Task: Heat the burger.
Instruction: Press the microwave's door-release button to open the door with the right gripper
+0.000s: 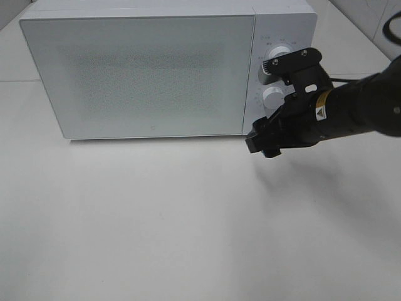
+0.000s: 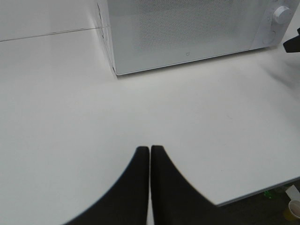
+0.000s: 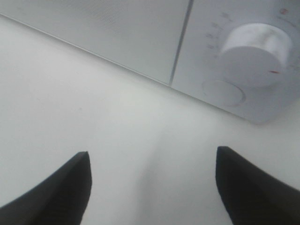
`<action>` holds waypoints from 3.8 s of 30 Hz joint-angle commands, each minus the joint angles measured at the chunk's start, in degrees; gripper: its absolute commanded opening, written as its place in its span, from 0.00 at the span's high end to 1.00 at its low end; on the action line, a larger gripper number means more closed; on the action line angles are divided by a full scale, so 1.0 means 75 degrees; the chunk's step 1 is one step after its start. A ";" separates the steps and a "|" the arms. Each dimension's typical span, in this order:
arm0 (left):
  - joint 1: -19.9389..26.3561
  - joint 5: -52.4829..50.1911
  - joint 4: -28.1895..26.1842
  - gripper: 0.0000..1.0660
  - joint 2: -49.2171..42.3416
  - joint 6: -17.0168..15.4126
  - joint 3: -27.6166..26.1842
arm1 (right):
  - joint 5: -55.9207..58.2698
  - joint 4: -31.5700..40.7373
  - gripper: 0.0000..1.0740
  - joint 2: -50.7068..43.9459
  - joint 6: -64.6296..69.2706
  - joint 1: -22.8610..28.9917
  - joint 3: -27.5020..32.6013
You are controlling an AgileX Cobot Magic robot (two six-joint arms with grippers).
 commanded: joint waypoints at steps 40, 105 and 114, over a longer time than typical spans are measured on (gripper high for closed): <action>0.0023 -0.0076 -0.0076 1.00 -0.0130 -0.0008 0.0015 | 0.8388 0.2934 0.39 -0.7548 -0.1734 -0.2842 0.0940; 0.0023 -0.0076 -0.0092 1.00 -0.0115 -0.0015 0.0015 | 0.7846 0.2399 0.41 -1.2979 -0.2101 -0.2651 0.1986; 0.0023 -0.0076 -0.0092 1.00 -0.0115 -0.0015 0.0015 | 0.7815 0.2399 0.41 -1.2353 -0.2101 -0.2651 0.1963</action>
